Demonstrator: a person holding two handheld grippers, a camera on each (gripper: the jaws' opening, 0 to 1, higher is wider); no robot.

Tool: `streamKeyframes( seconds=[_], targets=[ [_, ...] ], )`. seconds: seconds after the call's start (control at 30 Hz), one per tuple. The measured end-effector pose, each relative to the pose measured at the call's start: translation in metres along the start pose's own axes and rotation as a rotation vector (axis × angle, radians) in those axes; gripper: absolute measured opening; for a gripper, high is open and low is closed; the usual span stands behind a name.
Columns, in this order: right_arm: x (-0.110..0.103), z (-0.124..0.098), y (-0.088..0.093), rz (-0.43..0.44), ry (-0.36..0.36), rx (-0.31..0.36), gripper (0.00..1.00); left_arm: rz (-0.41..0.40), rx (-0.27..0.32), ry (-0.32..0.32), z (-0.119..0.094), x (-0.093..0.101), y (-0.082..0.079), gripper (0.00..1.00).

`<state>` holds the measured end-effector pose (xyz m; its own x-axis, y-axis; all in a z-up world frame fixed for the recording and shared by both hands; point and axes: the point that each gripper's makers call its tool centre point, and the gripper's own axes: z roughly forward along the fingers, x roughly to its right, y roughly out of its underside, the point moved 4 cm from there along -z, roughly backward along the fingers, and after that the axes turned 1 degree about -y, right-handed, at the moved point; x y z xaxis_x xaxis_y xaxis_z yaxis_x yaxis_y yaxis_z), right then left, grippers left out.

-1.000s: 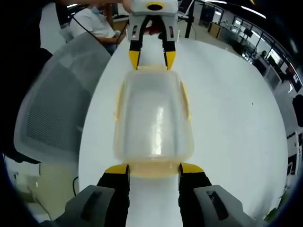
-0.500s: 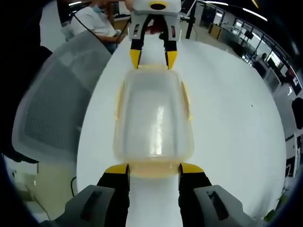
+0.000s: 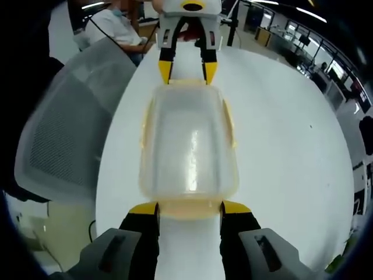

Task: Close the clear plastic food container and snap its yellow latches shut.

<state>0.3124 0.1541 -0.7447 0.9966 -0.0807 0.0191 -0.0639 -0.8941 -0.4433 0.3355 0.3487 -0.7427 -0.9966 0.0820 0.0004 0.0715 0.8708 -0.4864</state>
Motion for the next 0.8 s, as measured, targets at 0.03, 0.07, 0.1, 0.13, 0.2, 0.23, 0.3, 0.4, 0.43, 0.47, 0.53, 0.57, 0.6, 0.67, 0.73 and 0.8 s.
streamKeyframes(
  seconds=[0.03, 0.07, 0.1, 0.13, 0.2, 0.23, 0.3, 0.4, 0.43, 0.47, 0.53, 0.57, 0.6, 0.67, 0.73, 0.8],
  targets=[
    [0.0001, 0.0002, 0.0002, 0.001, -0.001, 0.003, 0.40, 0.002, 0.000, 0.000, 0.0002, 0.0004, -0.0001, 0.39],
    [0.0000, 0.0009, 0.0010, 0.005, -0.005, 0.006, 0.40, 0.005, 0.000, -0.001, 0.0008, 0.0005, 0.0000, 0.39],
    [-0.0002, 0.0013, 0.0013, 0.004, -0.007, 0.006, 0.40, 0.006, 0.000, -0.001, 0.0013, 0.0004, 0.0000, 0.39],
    [0.0000, 0.0018, 0.0015, 0.000, -0.007, 0.006, 0.40, 0.006, -0.003, -0.003, 0.0017, 0.0004, 0.0002, 0.39],
    [-0.0002, 0.0027, 0.0020, -0.007, -0.009, 0.005, 0.40, 0.010, -0.009, -0.009, 0.0030, 0.0012, 0.0001, 0.39],
    [-0.0002, 0.0031, 0.0022, -0.010, -0.010, 0.004, 0.40, 0.013, -0.013, -0.013, 0.0041, 0.0016, 0.0000, 0.39],
    [-0.0003, 0.0037, 0.0024, -0.019, -0.008, 0.001, 0.40, 0.012, -0.027, -0.013, 0.0063, 0.0020, 0.0004, 0.40],
    [0.0004, 0.0047, 0.0037, -0.026, -0.002, -0.002, 0.41, -0.008, -0.034, -0.010, 0.0058, 0.0010, 0.0012, 0.40],
    [0.0001, 0.0052, 0.0041, -0.028, -0.001, -0.002, 0.41, -0.013, -0.035, -0.009, 0.0060, 0.0010, 0.0013, 0.40],
    [-0.0001, 0.0053, 0.0042, -0.030, -0.001, -0.002, 0.41, -0.021, -0.038, -0.006, 0.0061, 0.0013, 0.0018, 0.40],
    [0.0007, 0.0061, 0.0050, -0.029, 0.004, 0.003, 0.41, -0.027, -0.039, -0.004, 0.0065, 0.0009, 0.0020, 0.40],
    [0.0011, 0.0063, 0.0056, -0.029, 0.006, 0.004, 0.41, -0.028, -0.040, -0.003, 0.0060, 0.0016, 0.0012, 0.40],
    [0.0011, 0.0063, 0.0057, -0.028, 0.007, 0.005, 0.42, -0.028, -0.041, -0.003, 0.0060, 0.0017, 0.0011, 0.40],
    [0.0011, 0.0074, 0.0072, -0.026, 0.012, -0.002, 0.42, -0.037, -0.040, -0.002, 0.0068, 0.0012, 0.0004, 0.40],
    [0.0017, 0.0078, 0.0089, -0.033, 0.012, -0.008, 0.42, -0.038, -0.042, -0.001, 0.0081, 0.0015, -0.0007, 0.41],
    [0.0033, 0.0064, 0.0091, -0.023, 0.015, -0.006, 0.42, -0.039, -0.050, -0.002, 0.0097, 0.0029, -0.0007, 0.43]
  ],
)
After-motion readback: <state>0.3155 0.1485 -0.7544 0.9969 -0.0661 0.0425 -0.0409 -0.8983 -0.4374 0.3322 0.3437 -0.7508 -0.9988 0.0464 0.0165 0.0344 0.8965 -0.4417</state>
